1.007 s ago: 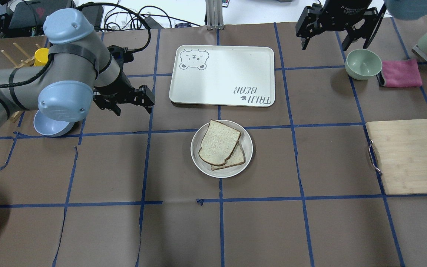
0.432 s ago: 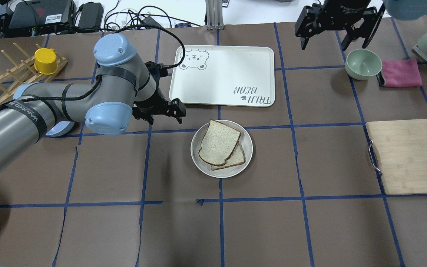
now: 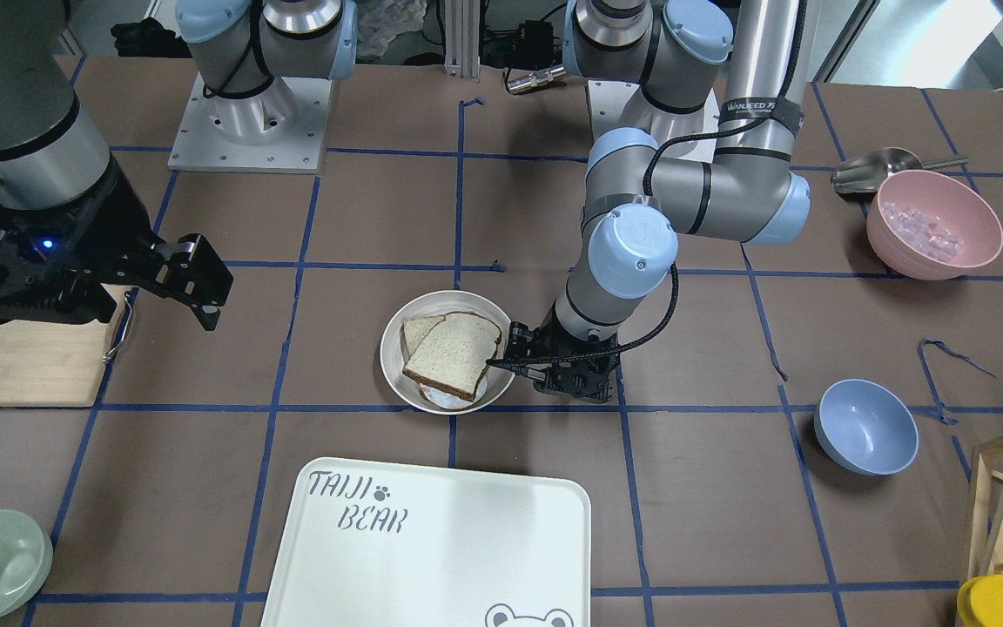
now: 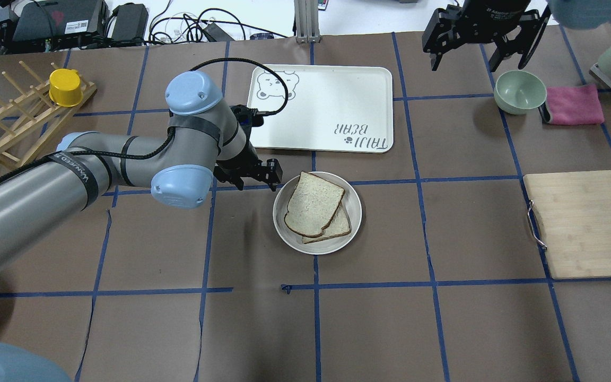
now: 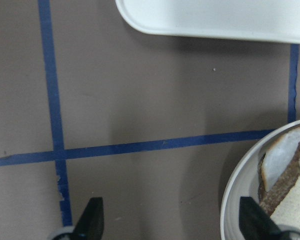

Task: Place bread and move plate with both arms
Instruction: 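Reach the left gripper toward the plate rim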

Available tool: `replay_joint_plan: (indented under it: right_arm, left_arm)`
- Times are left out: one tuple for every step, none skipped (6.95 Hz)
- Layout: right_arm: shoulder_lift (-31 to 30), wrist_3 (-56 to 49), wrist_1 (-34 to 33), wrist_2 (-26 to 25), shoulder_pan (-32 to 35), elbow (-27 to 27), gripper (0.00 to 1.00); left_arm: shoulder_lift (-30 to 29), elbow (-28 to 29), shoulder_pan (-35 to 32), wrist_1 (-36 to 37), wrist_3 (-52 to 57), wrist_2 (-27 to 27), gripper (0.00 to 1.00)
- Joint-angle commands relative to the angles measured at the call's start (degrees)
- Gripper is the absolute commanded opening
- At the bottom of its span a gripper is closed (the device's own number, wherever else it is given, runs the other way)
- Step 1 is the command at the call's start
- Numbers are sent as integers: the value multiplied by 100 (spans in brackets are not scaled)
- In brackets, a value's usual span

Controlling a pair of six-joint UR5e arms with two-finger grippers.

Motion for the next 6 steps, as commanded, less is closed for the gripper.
replay_joint_plan:
  right_arm:
    - [26,-10,-25,-1,0,0,100]
    - [43,-28,-33,8,0,-17,100]
    - [52,-28,-86,-1,0,-9,100]
    - [52,-28,-95,-1,0,-9,100]
    - [17,24,-86,-1,0,-17,100]
    - [0,42,-78,-10,0,-26,100]
  left_arm:
    - [-142,-22,-25,33,80,-32,50]
    - [-151,-22,-25,24,106,-41,50]
    - [-142,-13,-25,15,80,-258,50]
    - [-142,-4,-25,15,80,-278,50]
    - [-142,-13,-43,-11,80,-304,50]
    - [-142,-108,-69,-11,45,-322,50]
